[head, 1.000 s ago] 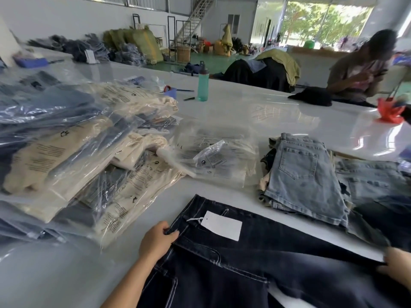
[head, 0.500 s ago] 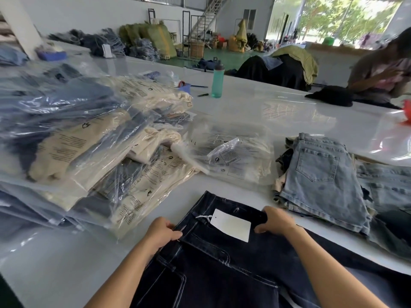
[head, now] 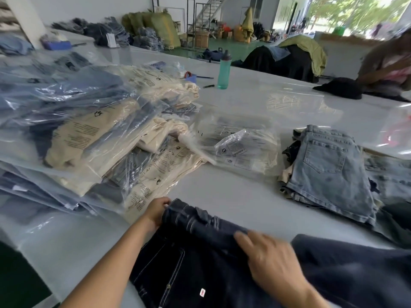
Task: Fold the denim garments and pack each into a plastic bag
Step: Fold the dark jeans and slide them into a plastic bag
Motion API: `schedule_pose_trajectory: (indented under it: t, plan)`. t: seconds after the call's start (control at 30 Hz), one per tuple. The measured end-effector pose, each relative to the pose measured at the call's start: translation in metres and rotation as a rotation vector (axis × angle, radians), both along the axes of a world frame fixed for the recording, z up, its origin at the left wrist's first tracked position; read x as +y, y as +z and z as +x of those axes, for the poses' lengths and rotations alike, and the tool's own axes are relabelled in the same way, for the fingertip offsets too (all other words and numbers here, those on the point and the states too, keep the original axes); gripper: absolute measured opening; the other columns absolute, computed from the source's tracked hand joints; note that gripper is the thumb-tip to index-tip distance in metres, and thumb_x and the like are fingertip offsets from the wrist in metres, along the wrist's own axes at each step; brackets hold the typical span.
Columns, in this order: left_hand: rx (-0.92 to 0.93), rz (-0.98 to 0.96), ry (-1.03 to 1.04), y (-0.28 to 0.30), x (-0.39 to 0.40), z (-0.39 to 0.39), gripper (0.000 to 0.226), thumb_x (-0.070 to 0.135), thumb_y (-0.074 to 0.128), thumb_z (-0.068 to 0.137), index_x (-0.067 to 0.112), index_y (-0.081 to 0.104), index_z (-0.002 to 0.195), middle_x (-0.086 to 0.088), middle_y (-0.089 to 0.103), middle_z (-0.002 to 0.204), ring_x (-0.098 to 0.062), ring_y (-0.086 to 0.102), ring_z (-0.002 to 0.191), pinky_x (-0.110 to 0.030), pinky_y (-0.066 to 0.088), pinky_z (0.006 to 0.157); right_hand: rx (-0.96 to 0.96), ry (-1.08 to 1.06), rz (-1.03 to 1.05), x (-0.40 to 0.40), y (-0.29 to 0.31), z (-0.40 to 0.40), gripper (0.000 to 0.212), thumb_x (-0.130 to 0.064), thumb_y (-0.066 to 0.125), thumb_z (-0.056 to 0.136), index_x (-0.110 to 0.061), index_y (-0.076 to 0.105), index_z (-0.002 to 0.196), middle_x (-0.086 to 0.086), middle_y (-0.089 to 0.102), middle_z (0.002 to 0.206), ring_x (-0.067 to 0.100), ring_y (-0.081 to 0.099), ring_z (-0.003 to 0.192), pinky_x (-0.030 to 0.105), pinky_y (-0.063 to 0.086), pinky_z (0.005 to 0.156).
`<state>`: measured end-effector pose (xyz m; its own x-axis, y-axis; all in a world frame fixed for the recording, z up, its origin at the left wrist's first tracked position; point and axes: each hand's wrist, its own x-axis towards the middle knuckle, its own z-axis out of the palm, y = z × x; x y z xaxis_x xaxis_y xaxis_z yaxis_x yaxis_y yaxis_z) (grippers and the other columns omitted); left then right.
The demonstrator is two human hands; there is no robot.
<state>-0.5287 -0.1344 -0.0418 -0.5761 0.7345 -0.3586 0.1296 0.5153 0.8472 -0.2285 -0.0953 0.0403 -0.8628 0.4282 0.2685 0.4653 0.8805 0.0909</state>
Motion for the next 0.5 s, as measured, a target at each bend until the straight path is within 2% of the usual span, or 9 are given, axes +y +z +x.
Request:
schedule_pose_trajectory:
  t: [0.1,0.17,0.27,0.4,0.47,0.5]
  plan:
    - [0.052,-0.056,-0.044,-0.001,-0.002,-0.004,0.036,-0.014,0.042,0.088,0.013,0.063,0.076,-0.007,0.06,0.081,-0.018,0.054,0.073,-0.022,0.045,0.059,-0.228,-0.037,-0.115,-0.026,-0.032,0.007,0.068,-0.035,0.088,0.017,-0.027,0.078,0.084,-0.007,0.056,0.048,0.007,0.052,0.033,0.012,0.026,0.028]
    - [0.043,-0.081,-0.068,-0.003,-0.002,-0.005,0.037,-0.014,0.041,0.089,0.016,0.063,0.081,-0.007,0.061,0.087,-0.017,0.057,0.076,-0.021,0.049,0.058,-0.23,-0.058,-0.147,-0.03,-0.032,0.006,0.072,-0.042,0.088,0.014,-0.029,0.079,0.084,-0.009,0.055,0.044,0.005,0.05,0.031,0.012,0.021,0.029]
    - [0.05,-0.074,-0.085,-0.005,-0.002,-0.009,0.029,-0.007,0.047,0.092,0.016,0.062,0.083,-0.004,0.059,0.086,-0.014,0.056,0.072,-0.018,0.047,0.049,-0.17,-0.046,-0.141,-0.031,-0.017,0.0,0.07,-0.051,0.09,0.026,-0.026,0.078,0.09,-0.011,0.049,0.038,0.004,0.042,0.026,0.019,0.01,0.037]
    - [0.129,-0.085,-0.192,-0.001,0.002,-0.015,0.013,0.007,0.053,0.093,0.009,0.064,0.1,0.001,0.056,0.099,-0.011,0.051,0.085,-0.016,0.039,0.064,-0.183,-0.046,-0.221,-0.05,-0.019,-0.01,0.067,-0.053,0.088,0.036,-0.028,0.077,0.096,-0.009,0.045,0.033,0.005,0.038,0.024,0.02,0.016,0.031]
    - [0.121,-0.098,-0.203,-0.001,0.001,-0.015,0.013,0.009,0.053,0.094,0.01,0.064,0.101,0.002,0.055,0.099,-0.01,0.051,0.083,-0.018,0.041,0.067,-0.307,0.011,-0.275,-0.074,-0.018,-0.022,0.067,-0.05,0.087,0.044,-0.025,0.075,0.105,-0.005,0.052,0.038,0.008,0.048,0.031,0.021,0.015,0.035]
    - [0.097,-0.098,-0.193,-0.001,-0.001,-0.014,0.012,0.007,0.054,0.093,0.015,0.063,0.094,0.002,0.056,0.096,-0.01,0.052,0.078,-0.017,0.044,0.062,-0.335,0.03,-0.272,-0.079,-0.016,-0.027,0.066,-0.044,0.08,0.063,-0.022,0.065,0.123,0.001,0.063,0.052,0.014,0.06,0.046,0.022,0.015,0.04]
